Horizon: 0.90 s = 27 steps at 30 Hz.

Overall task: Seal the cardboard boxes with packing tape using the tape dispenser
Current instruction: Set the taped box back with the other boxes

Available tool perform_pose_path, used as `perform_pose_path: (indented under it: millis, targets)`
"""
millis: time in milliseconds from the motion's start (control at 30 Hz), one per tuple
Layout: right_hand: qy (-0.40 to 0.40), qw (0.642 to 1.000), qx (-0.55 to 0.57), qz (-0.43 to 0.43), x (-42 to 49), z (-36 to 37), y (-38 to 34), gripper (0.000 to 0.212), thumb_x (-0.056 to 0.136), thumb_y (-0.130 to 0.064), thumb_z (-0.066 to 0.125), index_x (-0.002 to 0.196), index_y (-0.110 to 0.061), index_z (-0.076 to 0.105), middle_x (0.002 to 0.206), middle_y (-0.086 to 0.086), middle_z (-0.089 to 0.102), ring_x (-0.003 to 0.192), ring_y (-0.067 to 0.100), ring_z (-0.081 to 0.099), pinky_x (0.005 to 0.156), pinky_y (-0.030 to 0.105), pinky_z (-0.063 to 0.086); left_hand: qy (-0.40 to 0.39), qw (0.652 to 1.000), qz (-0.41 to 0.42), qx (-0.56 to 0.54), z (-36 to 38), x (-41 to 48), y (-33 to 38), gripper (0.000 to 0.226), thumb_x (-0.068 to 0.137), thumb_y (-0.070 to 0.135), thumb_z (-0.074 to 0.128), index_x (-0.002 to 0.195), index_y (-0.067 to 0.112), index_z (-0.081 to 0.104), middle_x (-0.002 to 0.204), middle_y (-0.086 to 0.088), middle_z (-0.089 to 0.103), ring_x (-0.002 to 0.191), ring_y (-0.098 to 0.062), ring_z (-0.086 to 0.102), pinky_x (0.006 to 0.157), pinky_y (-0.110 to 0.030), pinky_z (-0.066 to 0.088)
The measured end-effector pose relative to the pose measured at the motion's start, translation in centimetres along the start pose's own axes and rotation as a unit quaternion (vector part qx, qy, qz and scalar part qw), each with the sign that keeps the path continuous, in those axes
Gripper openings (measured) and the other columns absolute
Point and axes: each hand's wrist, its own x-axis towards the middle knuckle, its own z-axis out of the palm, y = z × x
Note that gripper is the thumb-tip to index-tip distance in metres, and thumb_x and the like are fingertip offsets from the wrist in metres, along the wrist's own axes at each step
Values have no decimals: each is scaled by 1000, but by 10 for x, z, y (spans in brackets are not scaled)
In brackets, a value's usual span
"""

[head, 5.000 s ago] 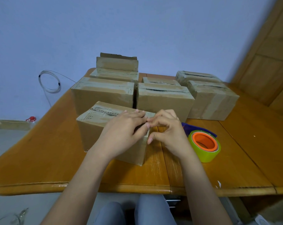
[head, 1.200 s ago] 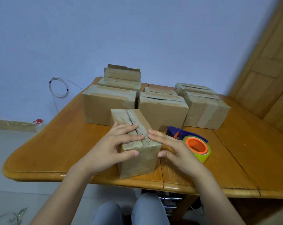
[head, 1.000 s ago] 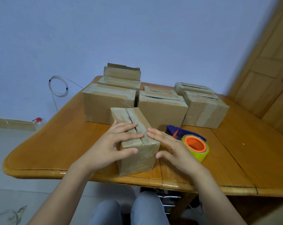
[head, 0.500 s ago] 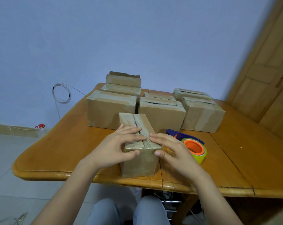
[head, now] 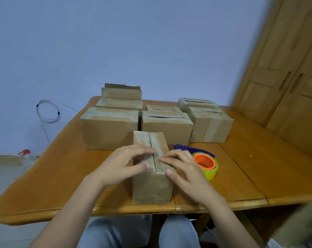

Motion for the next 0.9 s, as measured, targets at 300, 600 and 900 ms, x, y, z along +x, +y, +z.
perform_pose_path:
  millis: [300, 600, 900]
  targets:
    - [10, 975, -125, 183, 24, -47, 53, 39, 95, -15, 53, 132, -26, 53, 127, -13, 48, 124, 8, 39, 100, 21, 34, -117, 979, -21, 166, -9, 58, -5, 81, 80, 75, 34, 151, 39, 20, 159, 17, 1, 146, -3, -7, 118, -34, 3]
    - [-248, 886, -240, 310, 50, -46, 120, 77, 85, -14, 64, 150, -29, 25, 147, 2, 39, 132, 21, 39, 97, 32, 47, -167, 971, -17, 173, 6, 60, -13, 103, 60, 95, 0, 149, 45, 6, 156, 18, -12, 142, 0, -19, 112, -22, -13]
    - [-142, 927, -222, 268, 34, -56, 150, 41, 81, -5, 60, 113, -30, 62, 105, -1, 68, 100, 21, 62, 66, 28, 44, -139, 979, -11, 146, 32, 64, 8, 85, 73, 88, 18, 148, 49, 15, 158, 21, -6, 141, 8, -19, 109, -15, -16]
